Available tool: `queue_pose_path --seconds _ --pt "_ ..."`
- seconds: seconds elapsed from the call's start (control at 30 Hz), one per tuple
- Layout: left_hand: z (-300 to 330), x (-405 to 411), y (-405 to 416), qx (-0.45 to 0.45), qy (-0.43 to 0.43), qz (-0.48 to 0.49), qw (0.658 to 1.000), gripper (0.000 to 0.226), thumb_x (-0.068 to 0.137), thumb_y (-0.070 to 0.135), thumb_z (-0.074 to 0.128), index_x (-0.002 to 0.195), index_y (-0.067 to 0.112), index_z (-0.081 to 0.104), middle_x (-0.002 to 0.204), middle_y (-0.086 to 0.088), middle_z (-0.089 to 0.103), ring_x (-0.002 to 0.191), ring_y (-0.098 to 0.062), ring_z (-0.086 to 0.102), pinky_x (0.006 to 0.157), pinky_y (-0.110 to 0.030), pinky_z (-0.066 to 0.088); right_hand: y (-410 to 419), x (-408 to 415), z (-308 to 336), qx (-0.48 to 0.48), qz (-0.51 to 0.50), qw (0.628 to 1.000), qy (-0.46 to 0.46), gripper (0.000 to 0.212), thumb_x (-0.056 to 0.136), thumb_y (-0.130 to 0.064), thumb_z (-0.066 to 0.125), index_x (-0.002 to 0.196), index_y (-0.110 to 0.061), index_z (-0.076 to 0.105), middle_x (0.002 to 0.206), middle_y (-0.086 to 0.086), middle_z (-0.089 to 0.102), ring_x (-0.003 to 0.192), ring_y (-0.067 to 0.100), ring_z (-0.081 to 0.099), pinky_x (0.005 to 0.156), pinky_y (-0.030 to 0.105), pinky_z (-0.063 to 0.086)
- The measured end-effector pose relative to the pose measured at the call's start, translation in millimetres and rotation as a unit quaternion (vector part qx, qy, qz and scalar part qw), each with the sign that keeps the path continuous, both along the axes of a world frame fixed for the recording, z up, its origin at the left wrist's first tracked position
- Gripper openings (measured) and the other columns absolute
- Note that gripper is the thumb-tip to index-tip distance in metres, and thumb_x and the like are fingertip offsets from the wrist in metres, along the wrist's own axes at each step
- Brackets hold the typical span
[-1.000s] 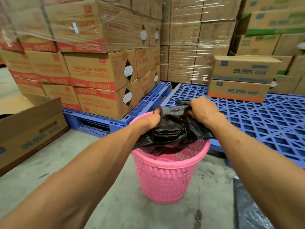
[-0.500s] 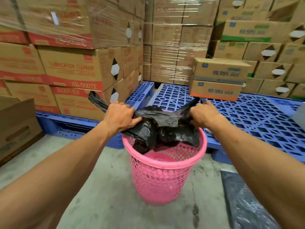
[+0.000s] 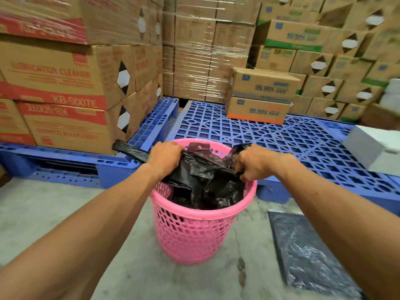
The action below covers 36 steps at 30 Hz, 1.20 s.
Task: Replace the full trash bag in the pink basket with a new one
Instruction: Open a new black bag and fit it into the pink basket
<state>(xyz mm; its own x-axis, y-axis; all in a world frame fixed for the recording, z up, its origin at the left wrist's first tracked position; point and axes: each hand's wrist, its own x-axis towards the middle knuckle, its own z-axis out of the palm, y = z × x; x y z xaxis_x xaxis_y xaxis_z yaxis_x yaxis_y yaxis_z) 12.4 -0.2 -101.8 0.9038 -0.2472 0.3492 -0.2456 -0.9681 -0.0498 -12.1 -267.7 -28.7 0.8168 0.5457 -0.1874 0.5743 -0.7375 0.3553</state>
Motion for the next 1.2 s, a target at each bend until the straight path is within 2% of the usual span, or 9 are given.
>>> queue_pose_path --seconds 0.27,0.37,0.43,0.53,0.63,0.77,0.9,1.03,1.2 --pt "11.0 0.6 10.9 -0.334 -0.024 -0.089 0.938 0.015 0.087 0.013 0.071 0.099 0.014 0.08 0.108 -0.001 0.067 0.104 -0.02 0.061 0.094 -0.037 0.048 -5.1 6.3 11.7 0.104 -0.173 0.973 0.11 0.019 0.071 -0.03 0.057 0.065 -0.013 0.059 0.06 0.003 0.056 0.062 0.026 0.053 0.056 0.03 0.046" --pt "29.1 -14.6 5.8 -0.351 -0.018 -0.124 0.928 0.013 0.081 0.012 0.072 0.09 0.016 0.08 0.103 0.002 0.071 0.102 -0.015 0.062 0.095 -0.035 0.048 -11.6 3.1 23.0 0.094 -0.225 0.961 0.133 0.035 0.066 -0.045 0.057 0.087 -0.02 0.07 0.101 0.008 0.07 0.075 0.025 0.062 0.073 0.04 0.055" --pt "41.4 -28.1 -0.4 -0.353 0.06 -0.151 0.921 0.012 0.079 0.013 0.071 0.084 0.02 0.08 0.097 0.006 0.071 0.096 -0.01 0.064 0.093 -0.034 0.05 -18.6 -4.2 24.0 0.076 -0.252 0.952 0.154 0.039 0.074 -0.048 0.056 0.1 -0.022 0.067 0.135 0.012 0.055 0.069 0.02 0.058 0.062 0.032 0.046" --pt "50.9 -39.8 -13.6 -0.291 0.228 -0.18 0.912 0.019 0.076 0.032 0.063 0.067 0.024 0.077 0.088 0.003 0.075 0.092 -0.02 0.068 0.091 -0.043 0.053 -34.5 -12.3 23.4 0.1 -0.291 0.934 0.18 0.025 0.074 -0.045 0.059 0.082 -0.022 0.064 0.099 0.011 0.059 0.056 0.021 0.043 0.06 0.029 0.034" --pt "48.6 -42.4 -26.0 -0.199 0.269 -0.083 0.938 0.057 0.083 0.06 0.043 0.068 0.015 0.074 0.081 -0.007 0.074 0.084 -0.03 0.068 0.087 -0.045 0.051 -43.6 -12.0 27.4 0.15 -0.301 0.925 0.175 0.028 0.071 -0.048 0.062 0.067 -0.02 0.057 0.07 0.006 0.055 0.055 0.022 0.042 0.058 0.03 0.035" --pt "40.9 -48.2 -32.9 -0.012 0.151 0.061 0.987 0.05 0.097 0.054 0.044 0.082 0.01 0.063 0.095 -0.012 0.069 0.106 -0.034 0.058 0.104 -0.048 0.037 -32.2 -3.6 31.8 0.239 -0.265 0.919 0.168 0.04 0.07 -0.058 0.059 0.089 -0.023 0.062 0.1 0.004 0.064 0.09 0.022 0.059 0.084 0.041 0.045" --pt "32.1 -53.3 -27.7 0.104 0.152 0.1 0.978 0.054 0.092 0.041 0.061 0.136 0.011 0.051 0.147 -0.016 0.044 0.148 -0.043 0.011 0.114 -0.07 -0.002 -16.7 10.5 28.6 0.184 -0.22 0.951 0.115 0.051 0.09 -0.069 0.044 0.08 -0.021 0.057 0.084 0.001 0.058 0.079 0.019 0.056 0.077 0.037 0.042" --pt "28.8 -57.6 -20.4 0.187 0.198 0.145 0.951 0.092 0.092 0.048 0.054 0.159 0.024 -0.004 0.164 -0.009 -0.018 0.144 -0.048 -0.025 0.104 -0.075 -0.02 -16.2 19.2 24.1 0.06 -0.193 0.977 0.067 0.047 0.078 -0.06 0.067 0.097 -0.017 0.071 0.096 0.005 0.071 0.085 0.025 0.064 0.083 0.039 0.056" --pt "22.6 -52.1 -12.4 0.197 0.217 0.169 0.941 0.108 0.086 0.064 0.053 0.153 0.027 -0.023 0.155 -0.006 -0.041 0.137 -0.045 -0.04 0.102 -0.075 -0.023 -21.6 13.8 31.9 -0.034 -0.201 0.973 0.113 0.064 0.069 -0.063 0.069 0.125 -0.034 0.06 0.116 -0.004 0.069 0.102 0.024 0.066 0.084 0.037 0.052"
